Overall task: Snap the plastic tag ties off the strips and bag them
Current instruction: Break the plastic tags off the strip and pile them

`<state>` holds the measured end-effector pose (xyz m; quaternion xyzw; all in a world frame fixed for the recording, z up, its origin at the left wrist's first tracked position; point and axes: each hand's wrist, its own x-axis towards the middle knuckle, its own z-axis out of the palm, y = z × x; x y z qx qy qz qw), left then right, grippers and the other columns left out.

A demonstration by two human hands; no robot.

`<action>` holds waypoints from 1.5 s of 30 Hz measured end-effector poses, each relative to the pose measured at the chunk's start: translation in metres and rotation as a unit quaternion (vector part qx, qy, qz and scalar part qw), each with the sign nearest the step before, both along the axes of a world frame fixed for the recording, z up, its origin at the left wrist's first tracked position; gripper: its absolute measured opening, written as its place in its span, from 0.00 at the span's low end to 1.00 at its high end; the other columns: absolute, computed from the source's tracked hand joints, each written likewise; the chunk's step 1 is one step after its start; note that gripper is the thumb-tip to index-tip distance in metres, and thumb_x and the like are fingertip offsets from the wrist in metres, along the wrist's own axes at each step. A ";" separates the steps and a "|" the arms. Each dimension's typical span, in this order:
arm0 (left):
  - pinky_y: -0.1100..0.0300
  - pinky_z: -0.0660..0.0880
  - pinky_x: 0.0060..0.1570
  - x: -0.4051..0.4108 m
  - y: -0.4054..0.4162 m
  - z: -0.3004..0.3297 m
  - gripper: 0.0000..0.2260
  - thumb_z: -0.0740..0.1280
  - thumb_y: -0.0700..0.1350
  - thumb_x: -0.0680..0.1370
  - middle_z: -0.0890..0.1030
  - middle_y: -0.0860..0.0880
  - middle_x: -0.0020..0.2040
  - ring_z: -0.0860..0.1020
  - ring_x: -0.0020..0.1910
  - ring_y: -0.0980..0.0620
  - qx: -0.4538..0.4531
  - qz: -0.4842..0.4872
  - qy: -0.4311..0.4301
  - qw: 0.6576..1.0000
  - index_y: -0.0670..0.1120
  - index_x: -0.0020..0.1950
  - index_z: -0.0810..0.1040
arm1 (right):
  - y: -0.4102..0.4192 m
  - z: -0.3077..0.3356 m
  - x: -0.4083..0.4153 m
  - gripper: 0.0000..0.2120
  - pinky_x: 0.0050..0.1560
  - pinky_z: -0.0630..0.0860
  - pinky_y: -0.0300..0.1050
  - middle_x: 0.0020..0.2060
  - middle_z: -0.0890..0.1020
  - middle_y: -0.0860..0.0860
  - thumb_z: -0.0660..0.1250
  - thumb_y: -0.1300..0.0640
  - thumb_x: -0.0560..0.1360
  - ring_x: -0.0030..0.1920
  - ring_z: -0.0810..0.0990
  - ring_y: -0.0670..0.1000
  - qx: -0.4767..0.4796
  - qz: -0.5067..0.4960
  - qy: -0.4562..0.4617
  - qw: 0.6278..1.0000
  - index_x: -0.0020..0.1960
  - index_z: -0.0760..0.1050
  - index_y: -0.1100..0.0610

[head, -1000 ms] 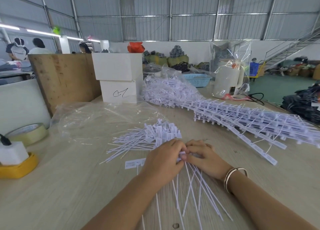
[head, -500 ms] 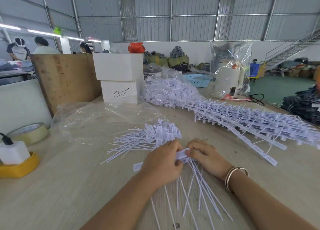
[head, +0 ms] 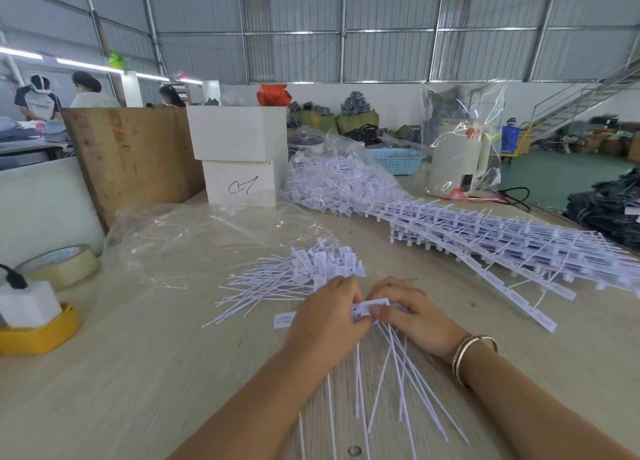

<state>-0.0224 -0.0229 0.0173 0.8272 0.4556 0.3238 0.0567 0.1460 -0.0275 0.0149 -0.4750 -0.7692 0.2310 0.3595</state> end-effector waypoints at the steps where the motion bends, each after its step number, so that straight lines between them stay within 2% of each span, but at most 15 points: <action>1: 0.61 0.61 0.34 0.000 0.000 0.000 0.11 0.68 0.52 0.74 0.71 0.53 0.40 0.70 0.37 0.54 -0.004 -0.003 0.001 1.000 0.50 0.42 0.67 | 0.001 -0.001 0.000 0.06 0.66 0.60 0.62 0.46 0.78 0.42 0.65 0.53 0.76 0.55 0.74 0.45 0.001 0.003 -0.012 1.000 0.43 0.80 0.49; 5: 0.62 0.61 0.32 -0.001 0.000 0.000 0.11 0.68 0.50 0.74 0.69 0.54 0.40 0.69 0.37 0.54 -0.002 -0.004 0.005 1.000 0.51 0.42 0.66 | 0.000 -0.001 -0.001 0.12 0.66 0.60 0.60 0.46 0.78 0.41 0.65 0.43 0.72 0.54 0.74 0.44 -0.012 0.008 -0.023 1.000 0.45 0.81 0.49; 6: 0.62 0.62 0.33 -0.001 0.000 0.000 0.10 0.68 0.51 0.74 0.70 0.54 0.40 0.69 0.37 0.54 0.002 -0.005 0.006 1.000 0.51 0.42 0.66 | 0.000 -0.001 0.000 0.11 0.66 0.61 0.59 0.46 0.79 0.42 0.66 0.44 0.72 0.54 0.75 0.44 -0.014 0.009 -0.009 1.000 0.44 0.82 0.49; 10: 0.61 0.63 0.35 -0.003 -0.001 0.001 0.07 0.65 0.51 0.74 0.74 0.55 0.42 0.70 0.38 0.56 0.027 -0.015 0.017 0.999 0.50 0.46 0.72 | 0.004 0.000 0.004 0.06 0.58 0.71 0.51 0.45 0.79 0.51 0.67 0.61 0.74 0.49 0.77 0.49 -0.037 0.007 0.092 0.995 0.43 0.82 0.59; 12: 0.60 0.64 0.37 -0.007 -0.001 0.003 0.06 0.63 0.47 0.74 0.74 0.55 0.45 0.70 0.40 0.56 0.009 -0.037 0.019 0.999 0.50 0.50 0.73 | 0.006 0.001 0.006 0.06 0.52 0.72 0.45 0.46 0.78 0.54 0.66 0.64 0.74 0.46 0.77 0.48 -0.055 -0.005 0.131 0.990 0.42 0.81 0.63; 15: 0.58 0.70 0.42 -0.009 -0.001 0.003 0.11 0.63 0.43 0.72 0.73 0.56 0.49 0.71 0.45 0.55 0.009 -0.046 0.059 0.997 0.51 0.54 0.72 | 0.006 0.000 0.007 0.06 0.47 0.72 0.35 0.46 0.78 0.57 0.66 0.65 0.74 0.43 0.78 0.45 -0.067 -0.002 0.151 0.986 0.42 0.81 0.64; 17: 0.60 0.68 0.42 -0.008 0.000 0.001 0.10 0.64 0.44 0.73 0.74 0.55 0.50 0.72 0.46 0.55 0.021 -0.041 0.069 0.997 0.50 0.53 0.72 | 0.006 -0.001 0.006 0.05 0.48 0.73 0.36 0.46 0.79 0.57 0.67 0.63 0.74 0.44 0.78 0.45 -0.071 0.008 0.141 0.987 0.42 0.81 0.63; 20: 0.63 0.64 0.39 -0.006 0.002 -0.001 0.06 0.65 0.46 0.76 0.75 0.55 0.49 0.73 0.46 0.55 0.030 -0.027 0.065 0.997 0.50 0.52 0.74 | 0.006 -0.003 0.005 0.06 0.54 0.72 0.44 0.45 0.80 0.55 0.69 0.58 0.73 0.46 0.79 0.49 -0.068 0.012 0.111 0.991 0.43 0.82 0.60; 22: 0.62 0.65 0.38 -0.007 0.004 -0.001 0.06 0.64 0.47 0.76 0.77 0.56 0.48 0.74 0.46 0.55 0.029 -0.015 0.056 0.998 0.51 0.52 0.76 | 0.007 -0.004 0.005 0.05 0.54 0.72 0.46 0.44 0.80 0.55 0.69 0.57 0.73 0.46 0.79 0.49 -0.064 0.009 0.108 0.992 0.43 0.82 0.59; 28: 0.62 0.70 0.39 -0.010 0.007 -0.002 0.09 0.65 0.49 0.77 0.83 0.55 0.46 0.79 0.43 0.55 -0.019 -0.013 0.022 1.000 0.55 0.55 0.81 | 0.008 -0.007 0.005 0.05 0.50 0.74 0.44 0.43 0.80 0.54 0.68 0.58 0.74 0.45 0.79 0.49 -0.053 -0.003 0.125 0.991 0.44 0.80 0.60; 31: 0.61 0.75 0.45 -0.013 0.008 -0.003 0.09 0.67 0.48 0.76 0.84 0.56 0.46 0.80 0.44 0.59 -0.062 -0.022 -0.014 0.998 0.55 0.55 0.82 | 0.006 -0.007 0.005 0.05 0.51 0.73 0.44 0.43 0.80 0.53 0.68 0.58 0.74 0.45 0.79 0.49 -0.047 0.000 0.118 0.992 0.44 0.80 0.59; 36: 0.65 0.75 0.46 -0.016 0.009 -0.001 0.09 0.69 0.46 0.75 0.84 0.56 0.46 0.80 0.43 0.63 -0.108 -0.052 -0.070 0.990 0.54 0.54 0.83 | 0.005 -0.006 0.006 0.04 0.50 0.74 0.42 0.42 0.80 0.51 0.68 0.59 0.74 0.44 0.79 0.47 -0.045 0.012 0.114 0.992 0.44 0.80 0.59; 40: 0.63 0.73 0.39 -0.018 0.012 -0.001 0.07 0.70 0.46 0.75 0.85 0.53 0.40 0.79 0.35 0.59 -0.138 -0.073 -0.105 0.982 0.53 0.51 0.84 | 0.005 -0.005 0.005 0.04 0.48 0.74 0.39 0.42 0.80 0.52 0.67 0.61 0.74 0.43 0.79 0.46 -0.032 0.024 0.113 0.993 0.45 0.80 0.60; 42: 0.62 0.74 0.39 -0.020 0.014 0.001 0.06 0.71 0.46 0.74 0.85 0.52 0.39 0.81 0.35 0.57 -0.166 -0.095 -0.134 0.972 0.53 0.49 0.85 | 0.005 -0.004 0.005 0.04 0.46 0.73 0.37 0.41 0.80 0.52 0.67 0.61 0.75 0.41 0.78 0.44 -0.024 0.030 0.114 0.993 0.44 0.80 0.60; 45: 0.67 0.74 0.36 -0.022 0.015 0.002 0.05 0.72 0.45 0.73 0.84 0.55 0.37 0.81 0.34 0.60 -0.188 -0.111 -0.166 0.961 0.54 0.47 0.85 | 0.004 -0.004 0.004 0.04 0.44 0.73 0.36 0.39 0.81 0.50 0.67 0.61 0.75 0.39 0.78 0.43 -0.024 0.025 0.106 0.994 0.44 0.80 0.59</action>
